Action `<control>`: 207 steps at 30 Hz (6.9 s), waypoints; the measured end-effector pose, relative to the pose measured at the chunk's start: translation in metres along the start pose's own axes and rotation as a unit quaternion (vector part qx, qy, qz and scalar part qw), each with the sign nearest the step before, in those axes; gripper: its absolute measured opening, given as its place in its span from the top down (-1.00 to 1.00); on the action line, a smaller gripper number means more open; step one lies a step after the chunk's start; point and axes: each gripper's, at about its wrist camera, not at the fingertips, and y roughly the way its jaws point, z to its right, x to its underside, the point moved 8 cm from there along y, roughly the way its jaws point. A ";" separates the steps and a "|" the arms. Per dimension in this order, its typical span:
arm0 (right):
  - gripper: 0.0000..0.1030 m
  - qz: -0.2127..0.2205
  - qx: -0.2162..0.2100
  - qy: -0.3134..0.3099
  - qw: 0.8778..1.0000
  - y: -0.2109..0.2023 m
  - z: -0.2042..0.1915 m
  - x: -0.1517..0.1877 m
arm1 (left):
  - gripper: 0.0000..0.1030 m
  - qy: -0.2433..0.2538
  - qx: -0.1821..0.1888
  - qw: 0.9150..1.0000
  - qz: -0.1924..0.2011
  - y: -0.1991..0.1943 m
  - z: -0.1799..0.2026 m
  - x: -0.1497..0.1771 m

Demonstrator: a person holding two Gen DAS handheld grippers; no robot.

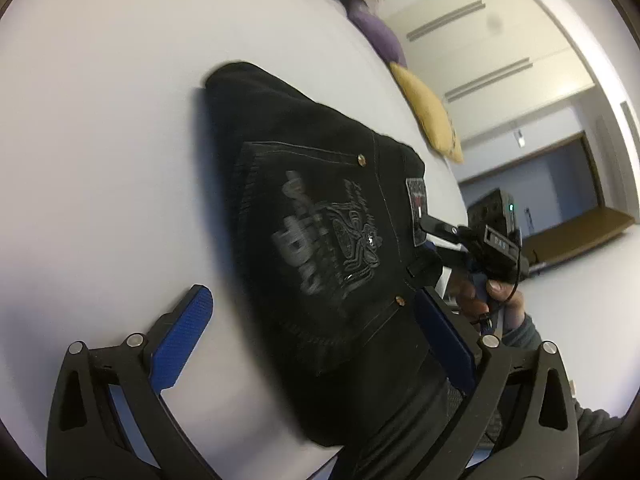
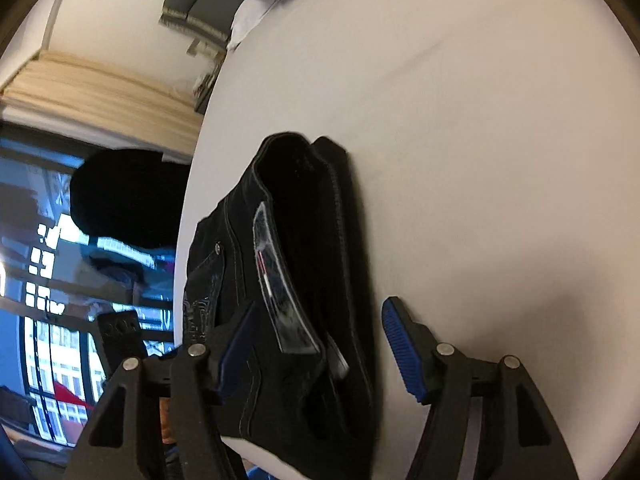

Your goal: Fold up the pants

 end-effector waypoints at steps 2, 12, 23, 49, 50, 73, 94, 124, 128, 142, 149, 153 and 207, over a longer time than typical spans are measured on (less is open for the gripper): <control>-0.25 -0.008 -0.002 0.003 1.000 0.006 0.000 -0.003 | -0.94 -0.001 -0.011 1.000 -0.021 0.016 0.000 -0.005; 0.39 -0.010 0.060 -0.041 0.997 0.013 -0.020 -0.003 | 0.35 -0.031 -0.043 0.997 -0.048 0.031 -0.009 -0.031; 0.55 0.035 0.039 -0.131 0.990 0.002 -0.121 -0.055 | 0.57 0.032 -0.055 0.998 0.020 -0.035 0.012 -0.094; -0.37 0.051 0.009 -0.068 0.996 0.157 -0.119 -0.166 | -0.15 0.047 -0.212 0.972 0.089 -0.035 -0.147 -0.218; -0.52 0.069 0.026 -0.074 0.995 0.148 -0.122 -0.163 | -0.15 0.056 -0.236 0.964 0.106 -0.046 -0.140 -0.215; -1.00 0.451 0.222 -0.267 0.822 -0.160 -0.303 0.054 | -1.00 0.219 -0.381 0.769 0.464 -0.341 0.172 0.023; -1.00 0.316 0.271 -0.227 0.880 -0.132 -0.299 0.126 | -1.00 0.063 -0.375 0.891 0.249 -0.290 0.124 0.084; -1.00 0.234 0.294 -0.229 0.898 -0.073 -0.278 0.123 | -1.00 0.042 -0.409 0.888 0.208 -0.237 0.057 0.048; -1.00 0.231 0.294 -0.226 0.900 -0.073 -0.276 0.123 | -1.00 0.041 -0.412 0.887 0.205 -0.234 0.054 0.046; -1.00 0.227 0.295 -0.224 0.901 -0.071 -0.275 0.126 | -1.00 0.041 -0.418 0.885 0.201 -0.230 0.050 0.046; -1.00 0.225 0.295 -0.222 0.902 -0.070 -0.274 0.128 | -1.00 0.040 -0.418 0.885 0.201 -0.229 0.049 0.046; -1.00 0.225 0.295 -0.222 0.902 -0.070 -0.274 0.128 | -1.00 0.041 -0.418 0.885 0.202 -0.230 0.050 0.046; -1.00 0.221 0.294 -0.222 0.903 -0.072 -0.270 0.132 | -1.00 0.038 -0.415 0.886 0.203 -0.224 0.050 0.050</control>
